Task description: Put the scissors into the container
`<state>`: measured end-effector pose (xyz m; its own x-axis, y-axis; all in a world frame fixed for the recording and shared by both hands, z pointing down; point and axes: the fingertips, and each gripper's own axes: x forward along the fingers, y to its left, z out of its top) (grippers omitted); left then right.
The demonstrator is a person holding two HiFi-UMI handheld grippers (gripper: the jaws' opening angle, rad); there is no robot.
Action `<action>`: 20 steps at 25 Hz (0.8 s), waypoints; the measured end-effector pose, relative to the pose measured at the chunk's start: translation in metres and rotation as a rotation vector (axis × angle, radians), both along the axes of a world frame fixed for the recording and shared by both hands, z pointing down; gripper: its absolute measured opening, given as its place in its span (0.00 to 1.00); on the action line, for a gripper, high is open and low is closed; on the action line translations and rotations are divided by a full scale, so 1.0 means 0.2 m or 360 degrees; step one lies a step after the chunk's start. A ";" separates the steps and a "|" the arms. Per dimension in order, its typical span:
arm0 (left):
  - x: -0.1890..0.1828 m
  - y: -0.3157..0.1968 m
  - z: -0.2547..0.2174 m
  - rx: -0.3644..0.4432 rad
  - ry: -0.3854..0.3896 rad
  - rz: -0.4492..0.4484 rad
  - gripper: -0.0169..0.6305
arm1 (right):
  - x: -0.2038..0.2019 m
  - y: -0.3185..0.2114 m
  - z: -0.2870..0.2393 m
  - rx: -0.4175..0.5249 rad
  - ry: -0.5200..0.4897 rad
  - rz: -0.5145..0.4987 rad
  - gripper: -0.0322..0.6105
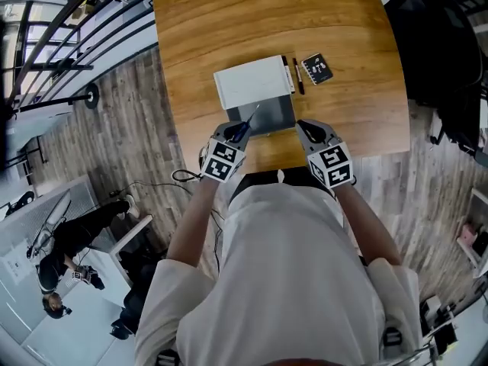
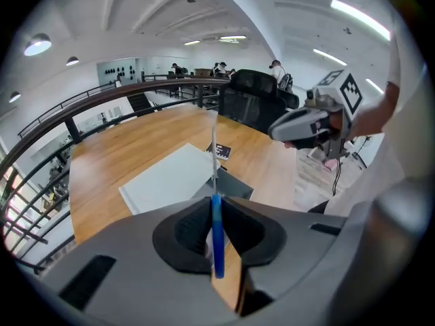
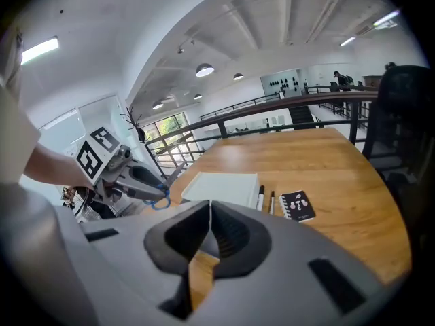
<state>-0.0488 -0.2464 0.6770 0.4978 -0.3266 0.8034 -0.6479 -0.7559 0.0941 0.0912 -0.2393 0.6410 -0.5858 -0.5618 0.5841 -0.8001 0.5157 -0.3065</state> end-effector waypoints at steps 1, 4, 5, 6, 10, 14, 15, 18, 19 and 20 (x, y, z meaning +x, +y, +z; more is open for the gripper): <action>0.00 -0.01 0.04 -0.0013 -0.0022 0.0029 0.09 | -0.01 -0.01 0.02 -0.0009 0.0010 0.0005 0.07; 0.00 -0.01 0.18 -0.0078 -0.0089 0.0101 0.09 | -0.02 -0.02 0.05 -0.0041 0.0026 0.0036 0.07; 0.00 0.00 0.22 -0.0102 -0.0110 0.0125 0.09 | -0.03 -0.02 0.05 -0.0054 0.0026 0.0054 0.07; 0.00 -0.01 0.26 -0.0121 -0.0129 0.0150 0.09 | -0.03 -0.02 0.06 -0.0065 0.0027 0.0070 0.07; 0.01 -0.03 0.39 -0.0167 -0.0206 0.0261 0.09 | -0.04 -0.02 0.12 -0.0099 0.0046 0.0100 0.07; 0.04 -0.06 0.48 -0.0181 -0.0227 0.0344 0.08 | -0.04 -0.01 0.18 -0.0143 0.0061 0.0121 0.07; 0.05 -0.07 0.49 -0.0183 -0.0228 0.0358 0.08 | -0.04 -0.01 0.20 -0.0153 0.0064 0.0125 0.07; 0.07 -0.08 0.52 -0.0175 -0.0227 0.0401 0.08 | -0.04 0.00 0.24 -0.0179 0.0065 0.0137 0.07; 0.08 -0.08 0.53 -0.0176 -0.0219 0.0410 0.08 | -0.04 0.00 0.25 -0.0185 0.0064 0.0141 0.07; 0.09 -0.08 0.54 -0.0180 -0.0210 0.0415 0.08 | -0.04 0.00 0.25 -0.0191 0.0064 0.0146 0.07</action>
<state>-0.0314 -0.2630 0.7850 0.4419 -0.1067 0.8907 -0.4456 -0.8879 0.1148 0.0834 -0.2387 0.6919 -0.5103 -0.5364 0.6722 -0.8549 0.4014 -0.3286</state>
